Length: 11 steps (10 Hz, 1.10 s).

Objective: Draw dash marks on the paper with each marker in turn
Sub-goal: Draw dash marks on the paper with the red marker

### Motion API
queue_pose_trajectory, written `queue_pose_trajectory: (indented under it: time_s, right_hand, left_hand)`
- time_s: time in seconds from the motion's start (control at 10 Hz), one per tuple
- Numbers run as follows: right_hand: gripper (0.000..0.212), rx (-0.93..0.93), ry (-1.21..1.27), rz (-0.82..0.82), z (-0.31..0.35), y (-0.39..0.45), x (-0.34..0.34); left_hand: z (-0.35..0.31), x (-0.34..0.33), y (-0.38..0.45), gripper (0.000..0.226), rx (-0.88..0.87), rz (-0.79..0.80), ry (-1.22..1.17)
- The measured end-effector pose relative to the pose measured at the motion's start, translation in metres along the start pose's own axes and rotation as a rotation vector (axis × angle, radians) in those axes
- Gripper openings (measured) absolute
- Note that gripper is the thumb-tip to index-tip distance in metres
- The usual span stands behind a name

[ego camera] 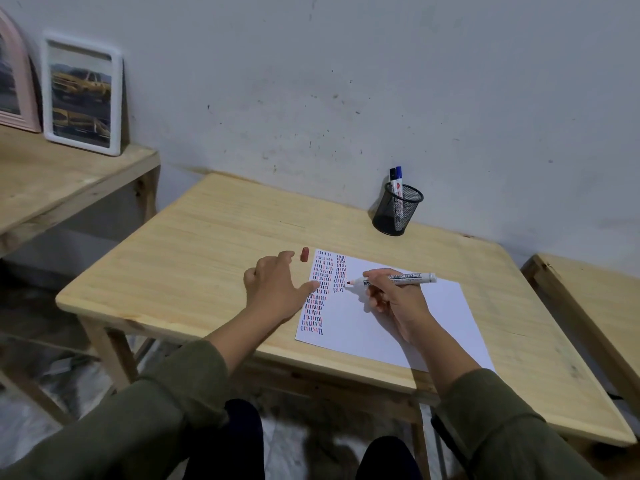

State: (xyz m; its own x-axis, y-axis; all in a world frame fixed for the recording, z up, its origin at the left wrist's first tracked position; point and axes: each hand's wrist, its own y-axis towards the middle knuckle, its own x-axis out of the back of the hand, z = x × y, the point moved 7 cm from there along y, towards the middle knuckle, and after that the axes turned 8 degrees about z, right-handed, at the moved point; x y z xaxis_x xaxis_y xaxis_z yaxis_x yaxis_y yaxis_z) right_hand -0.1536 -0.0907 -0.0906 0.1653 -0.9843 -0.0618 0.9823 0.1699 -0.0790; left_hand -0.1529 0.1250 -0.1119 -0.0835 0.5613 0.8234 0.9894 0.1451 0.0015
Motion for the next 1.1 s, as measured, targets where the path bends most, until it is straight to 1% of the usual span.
queue_pose_trajectory:
  time_s: [0.1,0.3,0.6,0.9,1.1]
  right_hand:
    - [0.009,0.016,-0.086,0.000,-0.0009,-0.0010,0.0005]
    - [0.011,0.033,-0.192,0.009,-0.0026,-0.0012,-0.0005]
    - [0.008,0.043,-0.150,0.016,-0.0013,-0.0049,-0.0063]
    - [0.008,0.031,-0.215,0.009,-0.0028,-0.0033,-0.0033]
    - [0.010,0.053,-0.127,0.022,0.0010,-0.0065,-0.0078]
  left_hand:
    - [0.0031,-0.0034,-0.0068,0.082,-0.002,0.006,0.030]
    - [0.0019,-0.0005,-0.0082,0.086,-0.004,-0.021,0.038]
    - [0.0019,-0.0002,-0.0084,0.086,-0.009,-0.030,0.045]
    - [0.0023,-0.0007,-0.0076,0.087,-0.003,-0.027,0.044]
    - [0.0027,0.0003,-0.0081,0.086,-0.005,-0.037,0.040]
